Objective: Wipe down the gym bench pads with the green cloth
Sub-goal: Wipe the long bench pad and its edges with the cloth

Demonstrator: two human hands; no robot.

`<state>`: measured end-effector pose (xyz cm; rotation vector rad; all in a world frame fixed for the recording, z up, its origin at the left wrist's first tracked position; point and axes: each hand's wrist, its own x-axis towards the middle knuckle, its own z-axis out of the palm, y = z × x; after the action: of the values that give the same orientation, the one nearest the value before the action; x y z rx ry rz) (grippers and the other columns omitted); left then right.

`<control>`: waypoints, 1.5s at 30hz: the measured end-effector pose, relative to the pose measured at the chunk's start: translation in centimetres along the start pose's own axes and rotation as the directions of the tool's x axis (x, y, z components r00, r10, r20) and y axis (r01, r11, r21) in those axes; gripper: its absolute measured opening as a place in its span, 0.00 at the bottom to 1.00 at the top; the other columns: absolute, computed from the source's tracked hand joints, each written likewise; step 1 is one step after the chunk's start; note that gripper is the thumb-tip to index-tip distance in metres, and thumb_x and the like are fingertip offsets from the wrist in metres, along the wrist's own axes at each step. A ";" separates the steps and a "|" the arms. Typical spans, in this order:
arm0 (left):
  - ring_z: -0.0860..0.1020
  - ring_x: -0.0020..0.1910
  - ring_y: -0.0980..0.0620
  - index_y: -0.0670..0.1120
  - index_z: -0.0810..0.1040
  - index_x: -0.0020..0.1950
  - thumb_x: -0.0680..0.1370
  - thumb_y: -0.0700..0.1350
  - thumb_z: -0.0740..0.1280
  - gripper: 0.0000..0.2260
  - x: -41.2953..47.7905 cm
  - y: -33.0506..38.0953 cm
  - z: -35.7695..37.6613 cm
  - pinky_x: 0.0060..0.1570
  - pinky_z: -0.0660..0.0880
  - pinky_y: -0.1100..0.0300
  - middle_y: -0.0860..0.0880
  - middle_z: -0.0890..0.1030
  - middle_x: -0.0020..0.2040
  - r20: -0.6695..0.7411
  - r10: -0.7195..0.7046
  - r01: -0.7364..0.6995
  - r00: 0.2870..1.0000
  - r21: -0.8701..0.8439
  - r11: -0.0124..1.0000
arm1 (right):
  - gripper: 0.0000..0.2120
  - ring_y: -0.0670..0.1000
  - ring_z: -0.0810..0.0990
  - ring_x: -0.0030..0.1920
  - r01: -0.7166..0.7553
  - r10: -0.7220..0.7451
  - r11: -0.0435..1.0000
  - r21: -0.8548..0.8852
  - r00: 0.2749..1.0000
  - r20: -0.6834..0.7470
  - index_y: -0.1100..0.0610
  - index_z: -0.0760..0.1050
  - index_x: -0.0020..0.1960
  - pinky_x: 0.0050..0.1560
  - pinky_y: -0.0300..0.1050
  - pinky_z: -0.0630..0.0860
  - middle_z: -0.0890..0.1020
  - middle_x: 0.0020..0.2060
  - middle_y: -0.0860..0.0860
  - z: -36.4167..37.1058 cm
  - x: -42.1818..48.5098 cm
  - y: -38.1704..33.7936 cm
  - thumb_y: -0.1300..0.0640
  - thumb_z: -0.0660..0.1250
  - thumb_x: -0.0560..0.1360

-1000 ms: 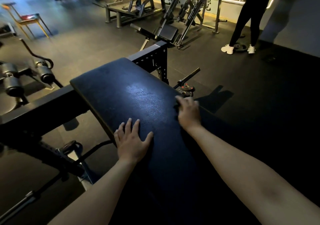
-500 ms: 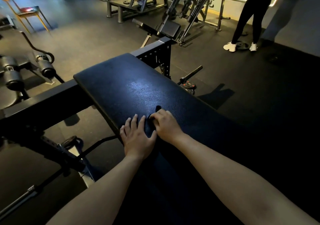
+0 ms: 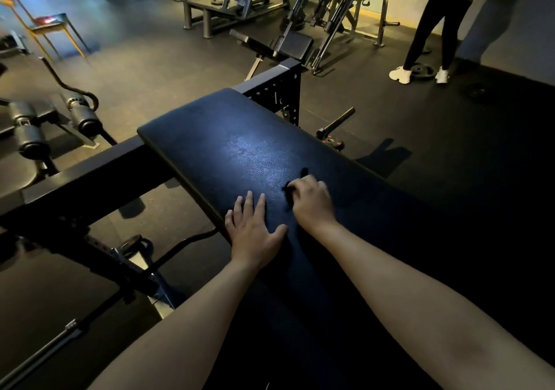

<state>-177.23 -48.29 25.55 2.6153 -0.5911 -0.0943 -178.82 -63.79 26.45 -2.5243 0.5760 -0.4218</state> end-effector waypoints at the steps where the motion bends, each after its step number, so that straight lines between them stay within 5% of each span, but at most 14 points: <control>1: 0.44 0.81 0.48 0.50 0.55 0.82 0.62 0.70 0.48 0.49 0.0 -0.5 -0.3 0.76 0.39 0.50 0.46 0.50 0.83 0.015 0.025 -0.024 1.000 -0.038 0.999 | 0.12 0.61 0.72 0.53 0.057 -0.057 0.998 0.004 0.998 0.028 0.54 0.79 0.58 0.55 0.51 0.69 0.78 0.56 0.55 0.3 -0.7 -1.0 0.60 0.60 0.79; 9: 0.34 0.79 0.46 0.48 0.48 0.83 0.70 0.69 0.67 0.50 -0.1 -3.8 -0.9 0.78 0.38 0.45 0.44 0.38 0.82 0.015 -0.126 0.127 0.992 -0.121 0.985 | 0.11 0.57 0.74 0.55 0.239 -0.275 0.953 0.185 0.940 0.203 0.53 0.82 0.57 0.60 0.48 0.69 0.80 0.55 0.53 0.2 -2.9 -3.6 0.59 0.64 0.79; 13: 0.34 0.79 0.46 0.48 0.48 0.82 0.72 0.67 0.70 0.49 0.0 -3.9 -0.6 0.78 0.37 0.47 0.45 0.37 0.82 0.013 -0.123 0.123 0.992 -0.160 0.979 | 0.14 0.59 0.71 0.55 0.050 -0.046 0.996 0.069 0.997 -0.061 0.53 0.81 0.59 0.56 0.46 0.66 0.78 0.56 0.55 -0.1 0.3 -1.6 0.63 0.61 0.78; 17: 0.33 0.79 0.47 0.50 0.48 0.82 0.68 0.72 0.66 0.52 0.1 -4.2 -0.3 0.78 0.37 0.48 0.47 0.37 0.82 0.005 -0.114 0.113 0.993 -0.203 0.973 | 0.15 0.59 0.68 0.60 -0.159 0.157 0.985 -0.066 0.987 -0.027 0.55 0.74 0.65 0.58 0.54 0.71 0.72 0.63 0.54 0.0 2.5 -1.4 0.59 0.58 0.80; 26: 0.31 0.79 0.47 0.46 0.49 0.82 0.57 0.77 0.56 0.60 0.5 -4.8 -0.5 0.75 0.33 0.53 0.45 0.37 0.82 0.029 -0.079 0.084 0.996 -0.289 0.954 | 0.11 0.60 0.74 0.55 0.231 -0.223 0.973 -0.027 0.959 0.174 0.54 0.78 0.58 0.56 0.50 0.70 0.78 0.58 0.52 3.5 0.1 -6.6 0.57 0.60 0.80; 29: 0.31 0.78 0.48 0.43 0.43 0.82 0.58 0.74 0.62 0.62 0.5 -5.2 -1.7 0.78 0.35 0.52 0.44 0.34 0.81 0.090 -0.085 0.115 0.992 -0.417 0.902 | 0.09 0.58 0.78 0.54 0.266 -0.297 0.952 0.154 0.923 0.243 0.55 0.81 0.56 0.57 0.50 0.72 0.80 0.53 0.53 2.9 -0.9 -6.8 0.59 0.65 0.78; 31: 0.32 0.79 0.49 0.43 0.40 0.81 0.63 0.68 0.73 0.62 0.3 -6.1 -2.2 0.79 0.38 0.50 0.45 0.31 0.80 0.093 -0.138 0.167 0.986 -0.498 0.851 | 0.09 0.59 0.78 0.53 0.229 -0.255 0.958 0.174 0.956 0.145 0.55 0.83 0.54 0.57 0.51 0.72 0.80 0.51 0.55 2.3 0.0 -6.0 0.61 0.66 0.76; 34: 0.40 0.80 0.50 0.42 0.39 0.82 0.68 0.60 0.79 0.60 -0.7 -7.3 -2.6 0.78 0.43 0.55 0.45 0.38 0.82 0.143 -0.234 0.274 0.962 -0.535 0.799 | 0.12 0.60 0.72 0.56 -0.034 0.039 0.994 0.102 0.998 -0.050 0.53 0.81 0.57 0.60 0.50 0.68 0.77 0.57 0.55 1.7 2.0 -5.3 0.60 0.61 0.79; 37: 0.48 0.81 0.51 0.41 0.41 0.82 0.69 0.57 0.79 0.58 -0.9 -7.4 -1.9 0.77 0.49 0.59 0.44 0.45 0.82 0.185 -0.256 0.314 0.949 -0.633 0.708 | 0.14 0.61 0.69 0.59 -0.182 0.182 0.983 0.014 0.983 0.005 0.55 0.76 0.63 0.61 0.48 0.66 0.73 0.63 0.56 2.7 2.9 -6.1 0.59 0.57 0.81; 43: 0.52 0.80 0.50 0.43 0.41 0.82 0.71 0.54 0.78 0.56 0.0 -8.1 -1.3 0.74 0.53 0.63 0.46 0.48 0.82 0.244 -0.243 0.345 0.939 -0.662 0.666 | 0.14 0.62 0.71 0.58 0.055 -0.059 0.998 0.027 0.987 0.152 0.54 0.78 0.61 0.59 0.48 0.65 0.76 0.61 0.55 6.0 1.5 -10.8 0.60 0.58 0.80; 45: 0.67 0.75 0.46 0.47 0.52 0.82 0.77 0.56 0.71 0.41 -0.1 -8.0 -1.4 0.71 0.69 0.53 0.43 0.62 0.79 0.230 -0.193 0.300 0.954 -0.702 0.646 | 0.13 0.60 0.73 0.58 0.150 -0.167 0.985 0.091 0.958 0.232 0.53 0.80 0.59 0.59 0.48 0.67 0.79 0.58 0.53 6.4 0.9 -11.5 0.59 0.60 0.79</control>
<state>-173.92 -41.21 23.18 1.8712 -0.1565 -0.4965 -171.85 -52.65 27.62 -2.5109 0.2626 -0.1864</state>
